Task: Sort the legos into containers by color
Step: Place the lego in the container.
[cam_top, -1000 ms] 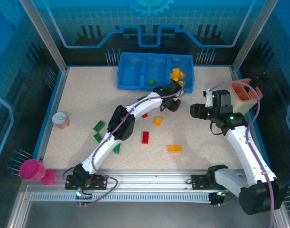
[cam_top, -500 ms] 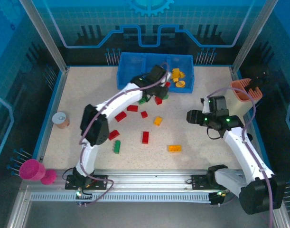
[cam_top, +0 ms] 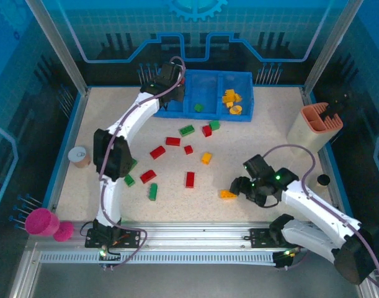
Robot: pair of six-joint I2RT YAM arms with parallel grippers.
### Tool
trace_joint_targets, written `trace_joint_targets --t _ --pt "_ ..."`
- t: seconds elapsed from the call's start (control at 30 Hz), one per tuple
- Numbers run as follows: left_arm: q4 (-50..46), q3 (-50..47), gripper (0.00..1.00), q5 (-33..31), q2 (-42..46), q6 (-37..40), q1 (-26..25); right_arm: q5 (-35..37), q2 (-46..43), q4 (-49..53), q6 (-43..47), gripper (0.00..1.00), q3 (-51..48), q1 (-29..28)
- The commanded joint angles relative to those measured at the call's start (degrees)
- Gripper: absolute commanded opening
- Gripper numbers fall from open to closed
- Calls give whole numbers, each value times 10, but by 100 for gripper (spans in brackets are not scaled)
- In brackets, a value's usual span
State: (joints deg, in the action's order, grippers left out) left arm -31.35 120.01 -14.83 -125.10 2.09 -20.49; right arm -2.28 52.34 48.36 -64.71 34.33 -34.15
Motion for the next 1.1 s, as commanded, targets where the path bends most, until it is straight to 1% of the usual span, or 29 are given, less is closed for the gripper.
trace_joint_targets --t 0.0,0.13,0.2,0.27,0.33,0.47,0.57,0.7,0.77,0.8,0.93,1.07 --pt "-18 58 24 -1 -59 20 18 22 -33 -30 -222 74 -37 -39" --pt "-28 121 23 10 -118 18 51 94 -26 -10 -296 73 -9 -89" --pt "-24 137 23 27 -136 9 65 119 -16 -7 -323 73 7 -105" --pt "-24 156 24 48 -153 1 75 132 -5 -15 -350 73 14 -116" --pt "-27 176 24 53 -171 5 78 137 6 -33 -378 74 12 -124" --pt "-35 211 28 74 -205 10 78 159 31 -59 -431 74 13 -139" --pt "-29 213 36 77 -217 15 78 172 44 -96 -440 74 14 -133" --pt "-21 214 53 86 -221 29 78 177 65 -92 -448 74 33 -129" --pt "-20 213 64 94 -217 32 78 174 79 -97 -453 74 40 -128" --pt "-19 213 67 100 -214 34 78 171 89 -104 -453 74 41 -129" --pt "-14 199 71 118 -186 41 78 150 126 -125 -456 74 49 -130" --pt "-10 178 73 132 -135 53 78 146 155 -126 -476 74 51 -139"
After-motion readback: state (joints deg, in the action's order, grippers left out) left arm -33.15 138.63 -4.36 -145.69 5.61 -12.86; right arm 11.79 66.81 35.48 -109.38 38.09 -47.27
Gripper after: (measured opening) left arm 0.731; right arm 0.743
